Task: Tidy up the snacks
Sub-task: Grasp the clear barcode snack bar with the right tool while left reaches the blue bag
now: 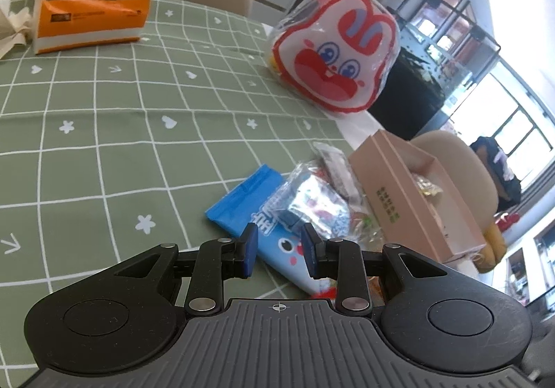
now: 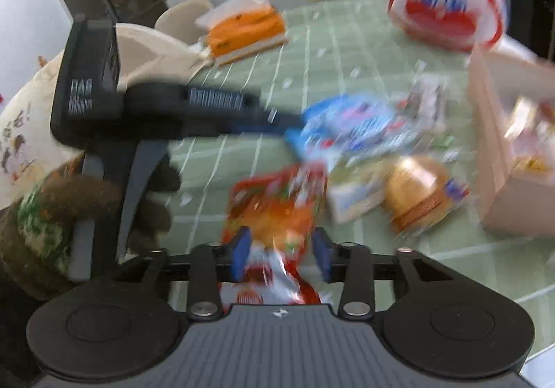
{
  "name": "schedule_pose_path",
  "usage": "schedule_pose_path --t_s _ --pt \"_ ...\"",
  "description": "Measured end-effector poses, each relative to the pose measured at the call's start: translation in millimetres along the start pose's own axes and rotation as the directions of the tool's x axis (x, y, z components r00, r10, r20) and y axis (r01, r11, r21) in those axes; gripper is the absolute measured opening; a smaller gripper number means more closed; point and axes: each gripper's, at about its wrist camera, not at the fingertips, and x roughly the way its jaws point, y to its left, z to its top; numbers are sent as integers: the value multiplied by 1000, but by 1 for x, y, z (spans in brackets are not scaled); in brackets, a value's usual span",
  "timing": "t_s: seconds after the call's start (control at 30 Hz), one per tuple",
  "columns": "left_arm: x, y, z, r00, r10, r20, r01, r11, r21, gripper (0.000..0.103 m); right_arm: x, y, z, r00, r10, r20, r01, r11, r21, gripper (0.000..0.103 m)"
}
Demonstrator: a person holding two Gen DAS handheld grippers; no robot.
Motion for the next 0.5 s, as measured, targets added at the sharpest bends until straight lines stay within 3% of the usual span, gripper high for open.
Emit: schedule_pose_path --t_s 0.13,0.23,0.33,0.5 --pt "0 3 0 1000 10 -2 -10 1000 -10 31 -8 -12 32 989 -114 94 112 993 33 47" --pt "0 2 0 1000 8 -6 -8 1000 -11 31 9 -19 68 961 -256 104 254 967 38 47" --pt "-2 1 0 1000 0 -5 0 1000 -11 31 42 -36 103 938 -343 37 340 938 67 47" --pt "-7 2 5 1000 -11 8 11 1000 -18 31 97 -74 134 907 -409 -103 420 898 131 47"
